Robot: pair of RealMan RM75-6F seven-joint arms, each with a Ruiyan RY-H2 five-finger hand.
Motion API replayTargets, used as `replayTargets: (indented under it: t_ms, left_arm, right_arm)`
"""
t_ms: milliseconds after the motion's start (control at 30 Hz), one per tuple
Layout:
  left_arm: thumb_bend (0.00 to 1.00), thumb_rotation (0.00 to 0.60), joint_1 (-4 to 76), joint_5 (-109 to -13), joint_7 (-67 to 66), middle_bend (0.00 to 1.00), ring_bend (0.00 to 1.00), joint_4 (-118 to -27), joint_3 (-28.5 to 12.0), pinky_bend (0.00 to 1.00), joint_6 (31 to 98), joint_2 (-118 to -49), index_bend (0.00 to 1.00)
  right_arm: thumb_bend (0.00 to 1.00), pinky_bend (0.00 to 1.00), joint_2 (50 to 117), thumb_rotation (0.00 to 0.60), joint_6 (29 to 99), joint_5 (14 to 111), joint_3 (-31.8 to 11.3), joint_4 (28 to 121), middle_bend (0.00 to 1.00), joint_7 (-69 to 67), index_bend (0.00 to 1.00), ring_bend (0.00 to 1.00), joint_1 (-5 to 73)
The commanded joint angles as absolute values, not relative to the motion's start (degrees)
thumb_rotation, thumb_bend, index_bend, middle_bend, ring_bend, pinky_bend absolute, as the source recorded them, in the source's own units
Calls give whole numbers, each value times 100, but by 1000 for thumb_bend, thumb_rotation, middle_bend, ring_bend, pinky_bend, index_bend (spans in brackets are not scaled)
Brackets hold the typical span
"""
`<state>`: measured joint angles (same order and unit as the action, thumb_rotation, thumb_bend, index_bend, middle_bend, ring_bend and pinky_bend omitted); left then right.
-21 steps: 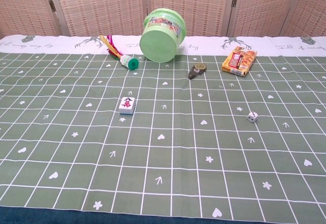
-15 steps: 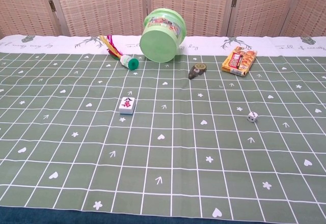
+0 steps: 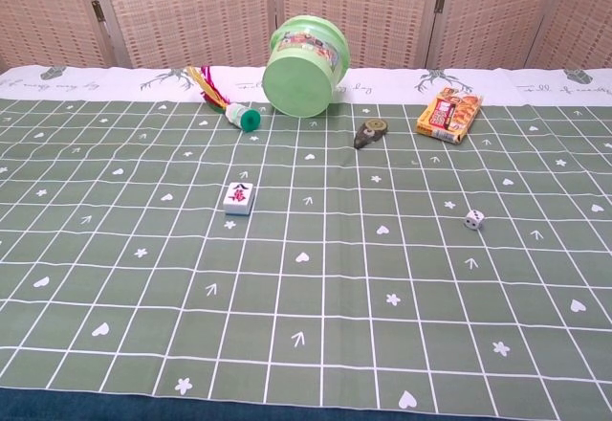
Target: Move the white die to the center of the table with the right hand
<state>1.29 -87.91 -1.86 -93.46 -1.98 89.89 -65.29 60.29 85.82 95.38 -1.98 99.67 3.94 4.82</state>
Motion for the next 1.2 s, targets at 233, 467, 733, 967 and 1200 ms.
replayTargets:
  t_ms: [233,467,733,967,1200]
  left_arm:
    - [386,600,82,-8752,-206,17,25,-9369,-167,92,9003,-6511,232]
    - [387,600,50,-8725,-217,17,25,-9356,-153,92,9012,-6512,233]
    - [387,600,11,-8644,-182,17,25,-9280,-144,92,8992,-6532,234]
    - [386,600,-8,-8607,-170,17,25,-9229,-142,92,8979,-6561,234]
    - [386,600,-1,-8592,-170,17,25,-9200,-141,92,8938,-6587,234]
  right_arm:
    - [301,752,6498,600,6916,8801,-619,10089,656,932,181,725,1607]
    - [301,912,7217,600,5938,7993,-859,9571,874,1428,271,940,2309]
    - [301,952,7885,600,5366,7265,-891,8961,926,1840,313,999,2771]
    - [301,959,8175,600,5175,6939,-871,8675,941,2076,336,1000,3021]
    - [301,959,8347,600,5045,6717,-798,8440,942,2154,368,1000,3179]
